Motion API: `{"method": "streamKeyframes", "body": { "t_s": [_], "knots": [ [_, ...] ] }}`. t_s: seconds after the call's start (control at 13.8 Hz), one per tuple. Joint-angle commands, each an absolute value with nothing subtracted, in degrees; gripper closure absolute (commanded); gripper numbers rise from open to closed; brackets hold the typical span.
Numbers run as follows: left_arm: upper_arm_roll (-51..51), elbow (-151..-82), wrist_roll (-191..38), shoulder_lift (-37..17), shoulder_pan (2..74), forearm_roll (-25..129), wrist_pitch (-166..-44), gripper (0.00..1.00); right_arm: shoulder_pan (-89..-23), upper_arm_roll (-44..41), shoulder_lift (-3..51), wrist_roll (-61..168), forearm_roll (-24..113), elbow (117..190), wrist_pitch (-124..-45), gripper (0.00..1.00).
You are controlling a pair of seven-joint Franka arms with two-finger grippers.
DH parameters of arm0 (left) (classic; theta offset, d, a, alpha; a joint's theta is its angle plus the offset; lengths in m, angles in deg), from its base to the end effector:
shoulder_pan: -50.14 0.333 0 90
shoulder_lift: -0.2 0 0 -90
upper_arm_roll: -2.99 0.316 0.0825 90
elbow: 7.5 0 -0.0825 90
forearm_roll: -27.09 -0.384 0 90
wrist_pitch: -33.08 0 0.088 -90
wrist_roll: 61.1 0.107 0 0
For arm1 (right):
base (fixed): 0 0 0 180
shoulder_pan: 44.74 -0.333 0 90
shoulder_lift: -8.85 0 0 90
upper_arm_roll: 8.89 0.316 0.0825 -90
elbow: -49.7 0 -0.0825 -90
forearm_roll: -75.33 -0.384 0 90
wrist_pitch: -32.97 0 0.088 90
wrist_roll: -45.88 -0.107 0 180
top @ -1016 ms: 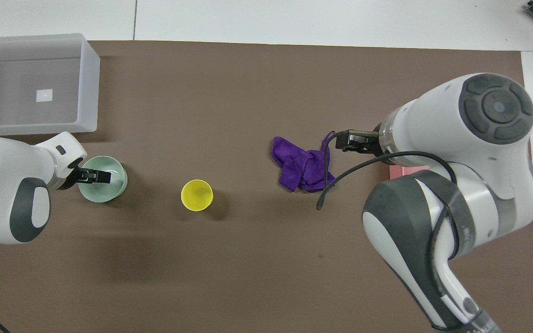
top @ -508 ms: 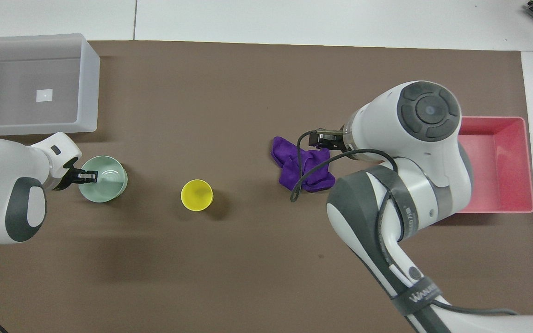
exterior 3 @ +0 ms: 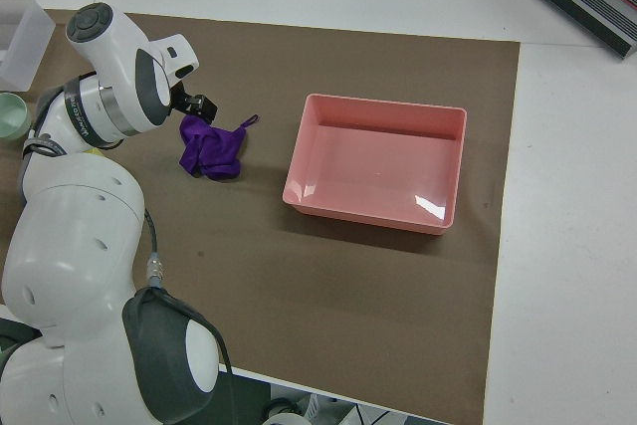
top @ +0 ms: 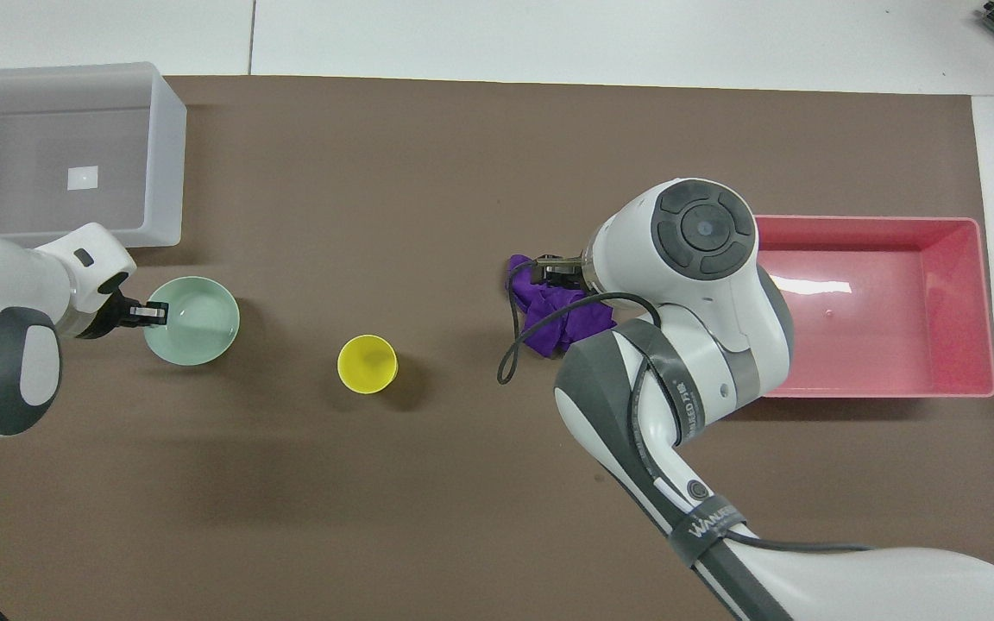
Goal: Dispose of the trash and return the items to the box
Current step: 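Lift the bowl into the clear box while the right gripper grasps the glove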
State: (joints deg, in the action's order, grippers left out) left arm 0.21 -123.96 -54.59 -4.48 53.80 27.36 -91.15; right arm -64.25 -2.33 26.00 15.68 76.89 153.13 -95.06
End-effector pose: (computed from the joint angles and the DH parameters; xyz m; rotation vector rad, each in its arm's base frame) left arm 0.5729 0.0090 0.4112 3.1324 -0.1496 0.0854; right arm 0.5826 0.2782 0.3927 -3.0635 0.0981 -0.1710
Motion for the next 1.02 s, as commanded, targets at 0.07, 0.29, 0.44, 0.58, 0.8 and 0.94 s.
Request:
{"method": "streamKeyframes", "body": {
  "t_s": [0.07, 0.29, 0.44, 0.58, 0.8, 0.94],
  "knots": [
    [-0.09, -115.63, -53.46, -7.79, 55.58, 27.44, -87.59, 1.00, -65.65, -2.21, 28.88, 13.36, 78.92, 153.94, -99.38, 0.00],
    [-0.09, -109.74, -53.45, -10.78, 56.99, 27.44, -87.51, 1.00, -66.72, -2.38, 30.38, 13.18, 85.40, 157.00, -102.29, 0.00],
    [-0.18, -105.00, -53.45, -13.76, 58.57, 27.44, -87.16, 1.00, -66.01, -2.30, 30.73, 13.18, 89.90, 158.59, -103.95, 0.00],
    [-0.26, -96.85, -53.45, -19.02, 59.71, 27.53, -83.83, 1.00, -66.01, -2.30, 31.00, 13.18, 91.32, 160.17, -105.98, 0.00],
    [-0.44, -83.84, -53.54, -27.63, 60.94, 28.49, -79.43, 1.00, -65.92, -2.38, 31.26, 13.18, 91.41, 161.49, -107.83, 0.00],
    [-1.05, -75.57, -53.63, -33.88, 62.88, 28.49, -77.84, 1.00, -65.92, -2.38, 31.26, 13.44, 91.41, 161.59, -107.74, 0.20]
  ]
}}
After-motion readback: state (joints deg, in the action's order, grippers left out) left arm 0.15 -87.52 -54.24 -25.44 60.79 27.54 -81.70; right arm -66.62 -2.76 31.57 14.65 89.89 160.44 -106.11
